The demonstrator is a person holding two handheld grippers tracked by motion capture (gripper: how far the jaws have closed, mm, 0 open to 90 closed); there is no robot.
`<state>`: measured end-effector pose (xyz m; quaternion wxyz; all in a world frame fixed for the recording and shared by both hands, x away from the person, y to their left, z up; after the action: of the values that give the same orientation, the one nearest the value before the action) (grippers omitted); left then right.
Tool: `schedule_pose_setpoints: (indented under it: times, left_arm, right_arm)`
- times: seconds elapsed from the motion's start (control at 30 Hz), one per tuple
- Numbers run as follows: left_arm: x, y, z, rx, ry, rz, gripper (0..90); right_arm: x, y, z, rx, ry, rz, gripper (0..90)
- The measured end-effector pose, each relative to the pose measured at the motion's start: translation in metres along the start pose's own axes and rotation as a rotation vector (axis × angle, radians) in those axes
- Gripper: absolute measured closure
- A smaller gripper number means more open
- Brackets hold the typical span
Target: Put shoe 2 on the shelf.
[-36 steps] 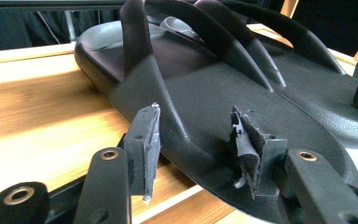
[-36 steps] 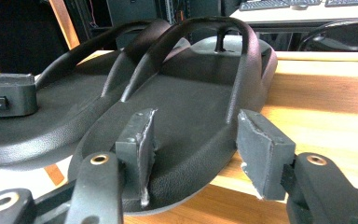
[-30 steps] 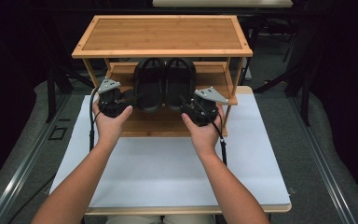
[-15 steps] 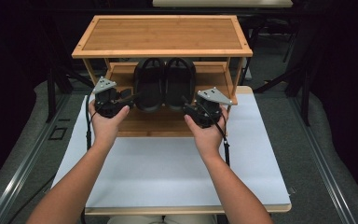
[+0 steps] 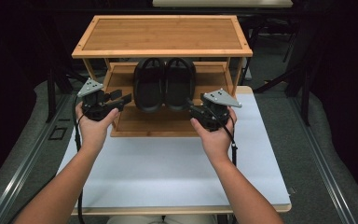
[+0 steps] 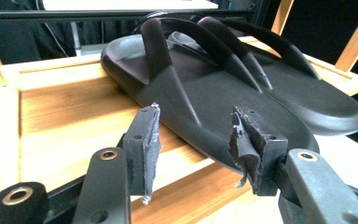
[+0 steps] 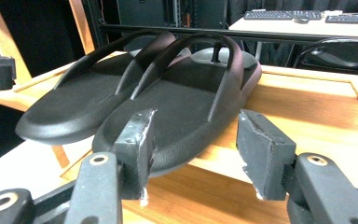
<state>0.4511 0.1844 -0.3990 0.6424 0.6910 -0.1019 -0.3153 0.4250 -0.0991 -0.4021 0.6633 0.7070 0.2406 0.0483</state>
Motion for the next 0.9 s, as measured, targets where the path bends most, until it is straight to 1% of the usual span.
schedule_pose_setpoints:
  times: [0.1,0.2,0.27,0.33,0.4,0.47,0.5,0.6,0.63,0.67,0.73,0.83,0.9]
  left_arm:
    - [-0.008,-0.001,0.0,-0.005,-0.011,0.014,51.9]
    - [-0.017,-0.005,0.001,-0.003,-0.025,0.015,51.0]
    - [-0.025,-0.01,0.002,0.001,-0.032,0.015,50.1]
    - [-0.033,-0.016,0.003,-0.005,-0.041,0.031,49.6]
    - [-0.04,-0.024,0.003,-0.01,-0.05,0.032,49.4]
    - [-0.047,-0.035,0.004,-0.015,-0.056,0.033,49.1]
    - [-0.05,-0.041,0.004,-0.018,-0.059,0.033,49.0]
    - [-0.057,-0.063,0.002,-0.031,-0.042,0.014,48.7]
    - [-0.06,-0.071,0.001,-0.045,-0.038,0.008,48.8]
    - [-0.062,-0.078,0.0,-0.053,-0.032,0.004,48.7]
    - [-0.064,-0.093,-0.003,-0.058,-0.021,-0.015,48.7]
    - [-0.067,-0.111,-0.007,-0.063,-0.009,-0.027,48.7]
    - [-0.069,-0.123,-0.008,-0.054,-0.001,-0.037,48.7]
  right_arm:
    - [-0.008,0.0,0.002,-0.003,0.004,0.001,46.0]
    - [-0.016,-0.002,0.005,-0.003,0.009,-0.002,45.7]
    - [-0.022,-0.005,0.007,-0.008,0.013,-0.001,45.4]
    - [-0.029,-0.009,0.011,-0.015,0.01,-0.004,45.3]
    - [-0.036,-0.015,0.014,-0.01,0.007,-0.01,45.1]
    - [-0.043,-0.022,0.018,-0.008,0.002,-0.015,44.7]
    - [-0.046,-0.026,0.019,-0.015,-0.002,-0.016,44.6]
    - [-0.057,-0.041,0.022,-0.04,-0.027,-0.019,44.4]
    - [-0.059,-0.047,0.023,-0.04,-0.026,-0.021,44.4]
    - [-0.062,-0.053,0.024,-0.035,-0.033,-0.031,44.3]
    - [-0.065,-0.068,0.027,-0.021,-0.034,-0.059,44.3]
    - [-0.068,-0.088,0.03,-0.017,-0.049,-0.082,44.3]
    - [-0.07,-0.1,0.031,-0.009,-0.058,-0.077,44.4]
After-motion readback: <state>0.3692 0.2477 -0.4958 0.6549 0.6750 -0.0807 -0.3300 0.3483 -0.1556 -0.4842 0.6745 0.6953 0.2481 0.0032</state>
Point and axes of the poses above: each handheld gripper's, and its own axes: x roughly forward along the jaws, y roughly out of its top, z roughly to its right, the point moved 6 cm from there along x, roughly forward along the jaws, and after that the axes turned 4 degrees about x, right-handed, at the moved point
